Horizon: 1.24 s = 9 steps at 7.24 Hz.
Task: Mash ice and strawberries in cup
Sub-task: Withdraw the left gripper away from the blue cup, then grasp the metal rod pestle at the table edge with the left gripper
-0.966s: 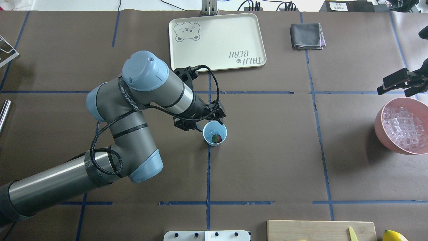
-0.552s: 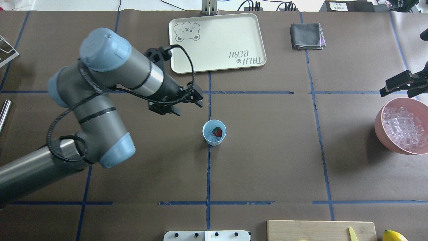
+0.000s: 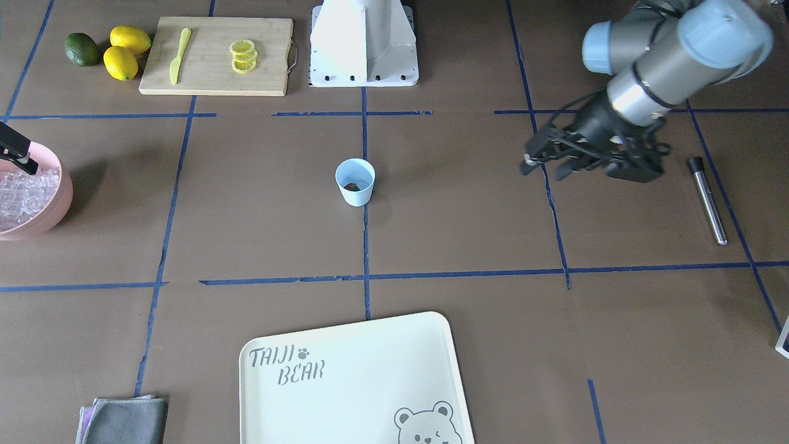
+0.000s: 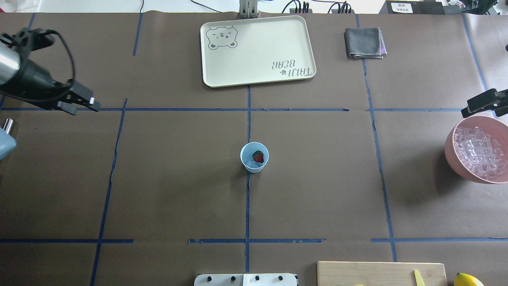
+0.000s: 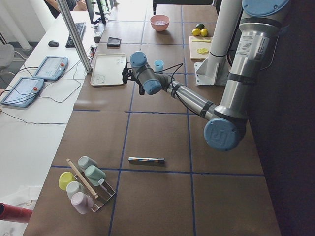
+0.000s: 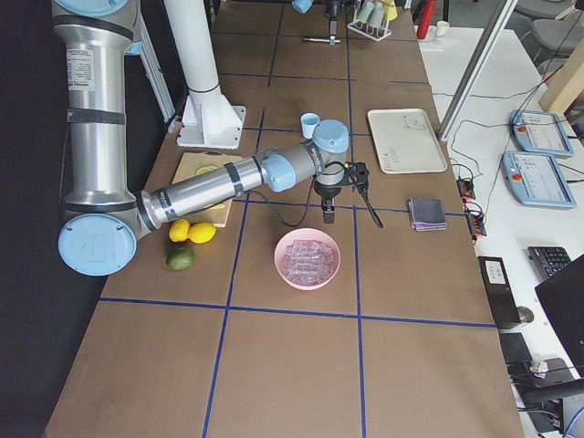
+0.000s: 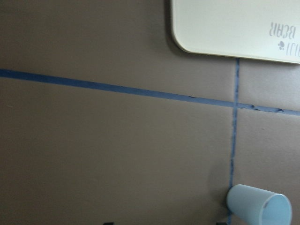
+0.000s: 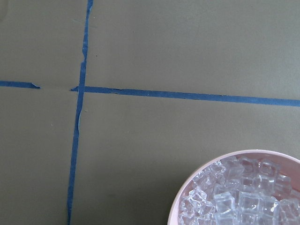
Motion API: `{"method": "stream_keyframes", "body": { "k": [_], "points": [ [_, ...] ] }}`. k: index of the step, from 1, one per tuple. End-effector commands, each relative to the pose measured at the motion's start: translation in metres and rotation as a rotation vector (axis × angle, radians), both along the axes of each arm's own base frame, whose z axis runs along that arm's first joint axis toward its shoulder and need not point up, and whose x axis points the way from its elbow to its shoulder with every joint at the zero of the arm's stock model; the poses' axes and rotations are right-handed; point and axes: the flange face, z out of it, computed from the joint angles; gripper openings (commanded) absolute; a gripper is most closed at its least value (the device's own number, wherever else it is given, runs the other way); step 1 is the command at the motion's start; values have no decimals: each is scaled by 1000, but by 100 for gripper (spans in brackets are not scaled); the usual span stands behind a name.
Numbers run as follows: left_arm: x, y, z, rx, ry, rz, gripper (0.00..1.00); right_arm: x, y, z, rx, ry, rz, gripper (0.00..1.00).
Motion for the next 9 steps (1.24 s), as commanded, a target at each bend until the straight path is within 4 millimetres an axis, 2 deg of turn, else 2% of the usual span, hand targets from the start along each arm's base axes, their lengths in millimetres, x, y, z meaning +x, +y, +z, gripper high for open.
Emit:
{"method": "stream_keyframes", "body": {
  "k": [1, 2, 3, 4, 6, 7, 9],
  "points": [
    [-80, -16, 129, 14, -111, 38, 78, 1, 0, 0, 3, 3, 0, 100],
    [-102, -24, 183, -6, -154, 67, 78, 1, 0, 0, 5, 3, 0, 100],
    [-109, -30, 218, -41, -185, 105, 78, 1, 1, 0, 3, 3, 0, 100],
    [-103, -48, 235, -104, -212, 117, 77, 2, 2, 2, 0, 2, 0, 100],
    [-97, -57, 275, -161, -271, 133, 77, 2, 4, 5, -6, -2, -9, 100],
    [-85, -62, 288, -185, -282, 154, 77, 2, 5, 10, -1, 0, -22, 100],
    [-81, -54, 297, -204, -275, 165, 77, 2, 5, 8, 1, -1, -22, 100]
  ]
}}
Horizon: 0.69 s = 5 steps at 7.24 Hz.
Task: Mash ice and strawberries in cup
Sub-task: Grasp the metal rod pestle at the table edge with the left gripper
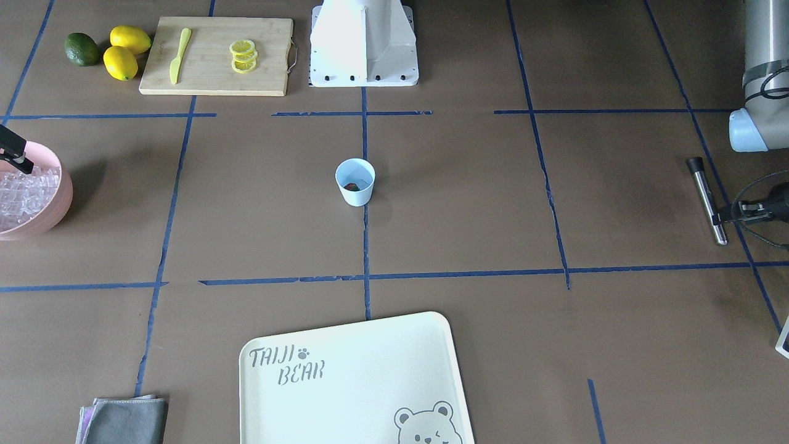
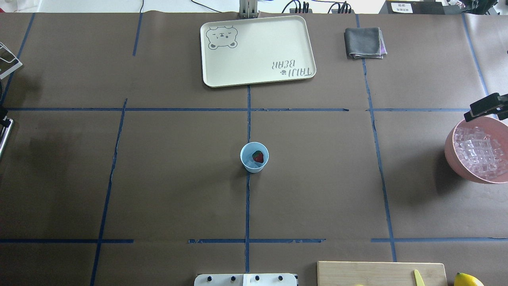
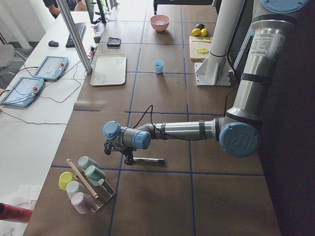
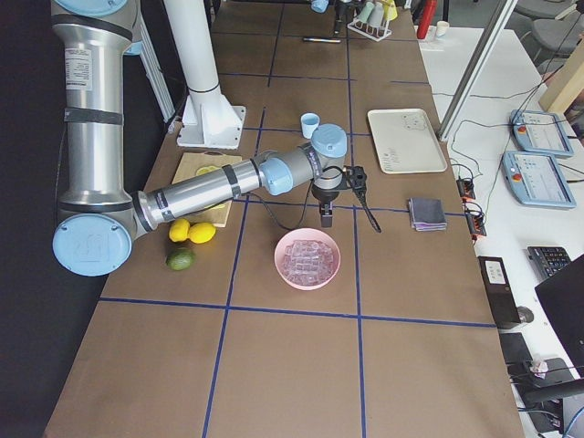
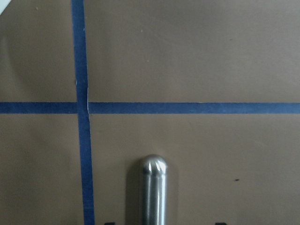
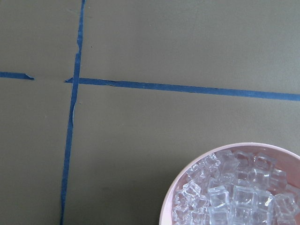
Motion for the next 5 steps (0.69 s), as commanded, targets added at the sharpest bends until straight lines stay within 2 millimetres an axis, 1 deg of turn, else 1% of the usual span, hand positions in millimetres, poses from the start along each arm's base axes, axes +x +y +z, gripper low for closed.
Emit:
{"method": "stream_keyframes", "body": {
  "k": [1, 3, 5],
  "points": [
    [4, 5, 9, -21, 0, 7, 77, 0, 0, 0, 2, 0, -2, 100],
    [33, 12, 9, -30, -2, 51, 77, 0, 0, 1, 0, 0, -2, 100],
    [34, 14, 13, -31, -6, 57, 77, 0, 0, 1, 0, 0, -2, 100]
  ]
}}
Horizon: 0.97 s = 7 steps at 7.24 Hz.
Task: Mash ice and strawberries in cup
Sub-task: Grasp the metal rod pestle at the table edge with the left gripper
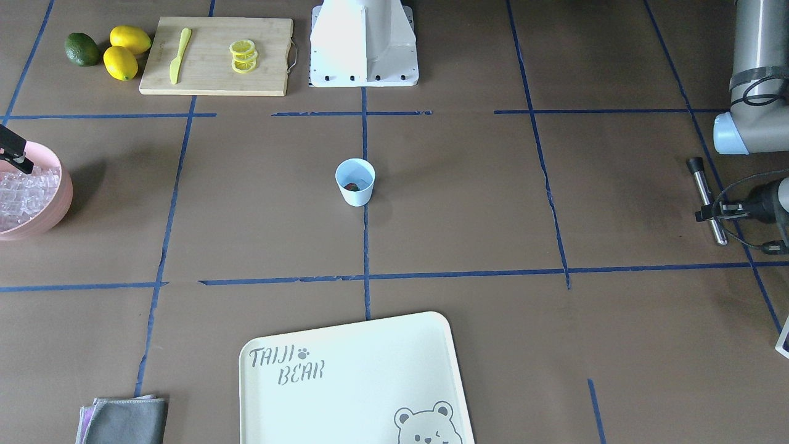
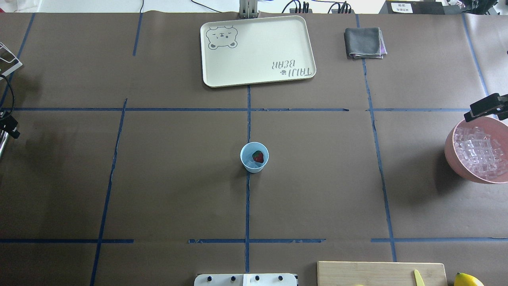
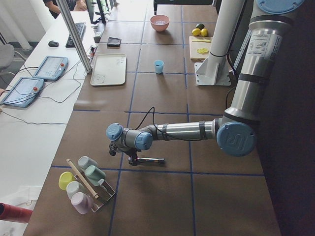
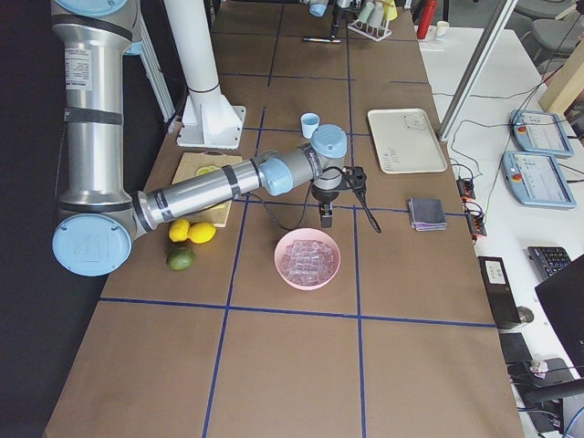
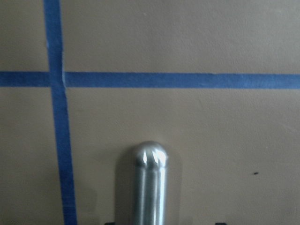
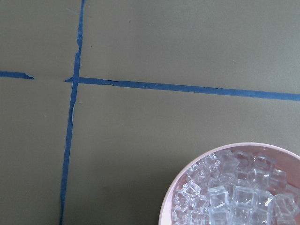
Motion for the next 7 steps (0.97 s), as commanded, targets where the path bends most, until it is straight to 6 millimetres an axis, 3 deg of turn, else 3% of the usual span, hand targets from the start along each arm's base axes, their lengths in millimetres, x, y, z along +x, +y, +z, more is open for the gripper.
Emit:
{"method": "stream_keyframes", "body": {
  "k": [1, 3, 4, 5, 6, 7],
  "points": [
    [3, 2, 3, -1, -6, 6, 77, 0, 0, 0, 0, 0, 0, 100],
    [2, 4, 15, -14, -14, 9, 68, 0, 0, 0, 0, 0, 0, 100],
    [1, 5, 16, -15, -14, 9, 51, 0, 0, 0, 0, 0, 0, 100],
    [1, 5, 15, -11, -14, 13, 8, 0, 0, -2, 2, -2, -1, 100],
    [2, 3, 12, -6, -13, 12, 0, 0, 0, -2, 2, -2, -1, 100],
    [2, 3, 10, 0, -10, 12, 0, 0, 0, -2, 2, -2, -1, 100]
  ]
}}
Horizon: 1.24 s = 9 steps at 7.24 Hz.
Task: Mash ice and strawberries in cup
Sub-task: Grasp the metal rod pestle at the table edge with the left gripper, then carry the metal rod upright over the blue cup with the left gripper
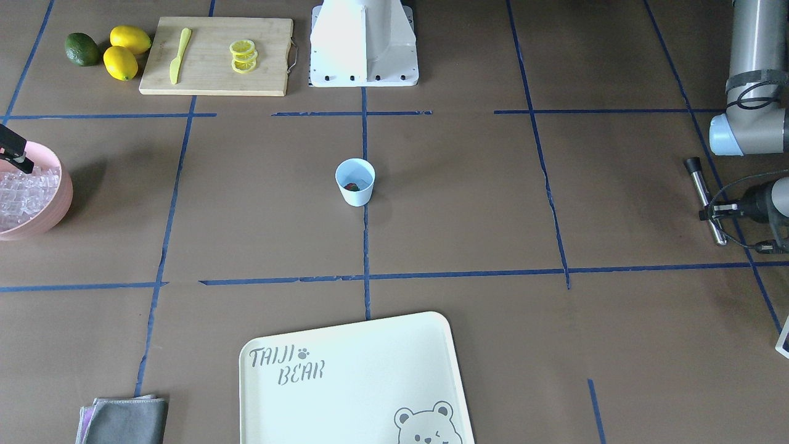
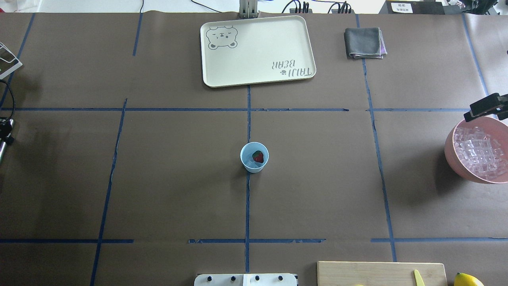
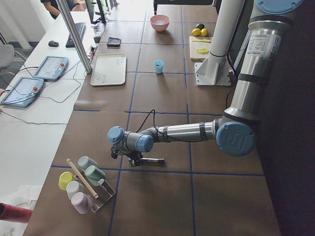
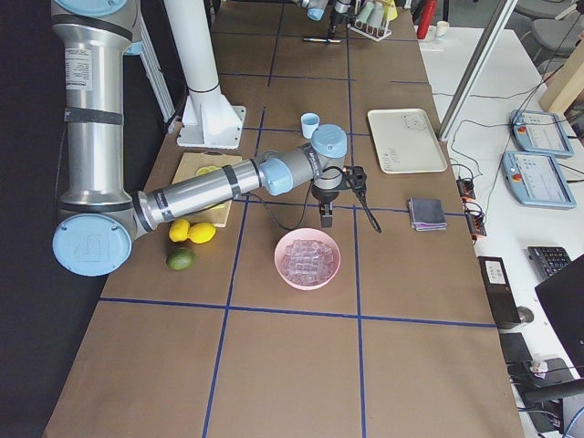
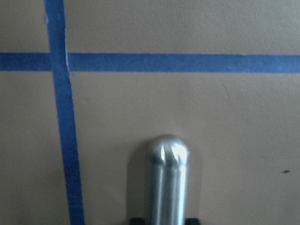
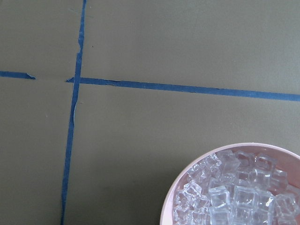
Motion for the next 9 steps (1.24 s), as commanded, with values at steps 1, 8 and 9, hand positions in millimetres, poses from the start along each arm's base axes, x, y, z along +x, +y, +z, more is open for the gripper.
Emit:
{"method": "stream_keyframes", "body": {
  "k": [1, 8, 9],
  "points": [
    [2, -10, -42, 65, 38, -9, 0, 1, 1, -2, 2, -1, 1, 100],
    [193, 58, -542, 642, 400, 50, 0, 45, 6, 9, -7, -32, 49, 100],
    [225, 75, -593, 754, 426, -50, 4, 69, 12, 10, -17, -55, 89, 100]
  ]
}}
